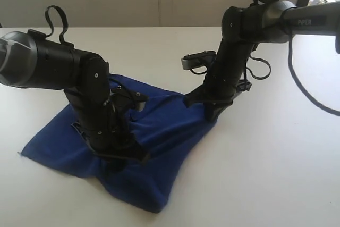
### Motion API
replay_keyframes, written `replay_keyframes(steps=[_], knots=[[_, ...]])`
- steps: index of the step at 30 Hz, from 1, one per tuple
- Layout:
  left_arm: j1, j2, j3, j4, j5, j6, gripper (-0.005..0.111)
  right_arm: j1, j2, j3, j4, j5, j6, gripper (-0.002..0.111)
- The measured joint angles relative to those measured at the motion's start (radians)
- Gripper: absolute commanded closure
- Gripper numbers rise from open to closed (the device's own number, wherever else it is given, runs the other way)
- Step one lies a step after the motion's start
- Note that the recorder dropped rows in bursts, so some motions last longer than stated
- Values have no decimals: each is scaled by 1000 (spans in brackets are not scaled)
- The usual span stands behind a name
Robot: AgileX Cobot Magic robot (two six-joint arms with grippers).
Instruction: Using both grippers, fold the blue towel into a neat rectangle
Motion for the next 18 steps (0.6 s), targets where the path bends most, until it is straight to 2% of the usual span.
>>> replay_keyframes(steps=[4, 9, 13, 18], knots=[[0, -8, -1, 39, 22, -17, 107, 0, -54, 49, -21, 9, 12, 108], [0, -44, 14, 9, 33, 39, 107, 0, -161, 61, 35, -69, -47, 108], [0, -130, 18, -61, 26, 89, 107, 0, -218, 61, 195, -159, -223, 108], [13, -229, 18, -76, -16, 77, 107, 0, -196, 61, 441, -187, -519, 108]])
